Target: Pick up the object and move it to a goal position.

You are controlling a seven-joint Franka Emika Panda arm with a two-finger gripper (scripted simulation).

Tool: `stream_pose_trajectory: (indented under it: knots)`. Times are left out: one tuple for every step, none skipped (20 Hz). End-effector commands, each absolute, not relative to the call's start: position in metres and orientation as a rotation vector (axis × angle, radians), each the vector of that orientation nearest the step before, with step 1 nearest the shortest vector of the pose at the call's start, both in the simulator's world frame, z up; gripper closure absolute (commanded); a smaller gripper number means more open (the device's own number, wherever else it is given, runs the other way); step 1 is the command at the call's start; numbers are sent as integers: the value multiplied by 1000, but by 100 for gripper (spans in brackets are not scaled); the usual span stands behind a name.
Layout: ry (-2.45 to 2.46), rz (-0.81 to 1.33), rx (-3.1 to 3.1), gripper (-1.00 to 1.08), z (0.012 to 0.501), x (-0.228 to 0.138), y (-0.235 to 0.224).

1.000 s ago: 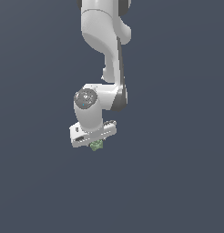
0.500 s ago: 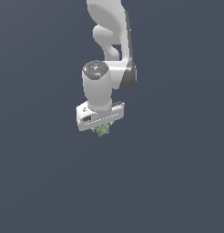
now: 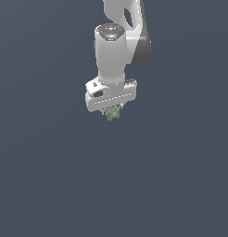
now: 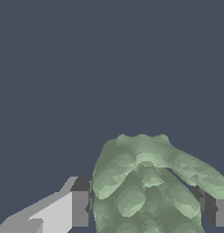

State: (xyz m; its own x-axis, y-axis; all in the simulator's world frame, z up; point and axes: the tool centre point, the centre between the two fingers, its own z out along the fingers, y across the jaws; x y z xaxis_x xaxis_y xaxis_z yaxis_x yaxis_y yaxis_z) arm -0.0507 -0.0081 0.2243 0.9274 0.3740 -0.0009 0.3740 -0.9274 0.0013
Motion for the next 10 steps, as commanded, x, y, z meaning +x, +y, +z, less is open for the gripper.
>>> stream_pose_trajectory:
  knots:
    - [598, -1, 3082, 108, 244, -64, 1]
    - [598, -1, 3082, 108, 252, -69, 5]
    - [598, -1, 3082, 108, 259, -73, 9]
    - [598, -1, 3082, 108, 267, -78, 12]
    - [598, -1, 3082, 108, 273, -82, 16]
    - [598, -1, 3082, 108, 280, -86, 19]
    - [598, -1, 3082, 108, 286, -89, 22]
    - [598, -1, 3082, 108, 292, -93, 25]
    - [598, -1, 3082, 108, 298, -96, 27]
    - [598, -1, 3082, 108, 303, -99, 30]
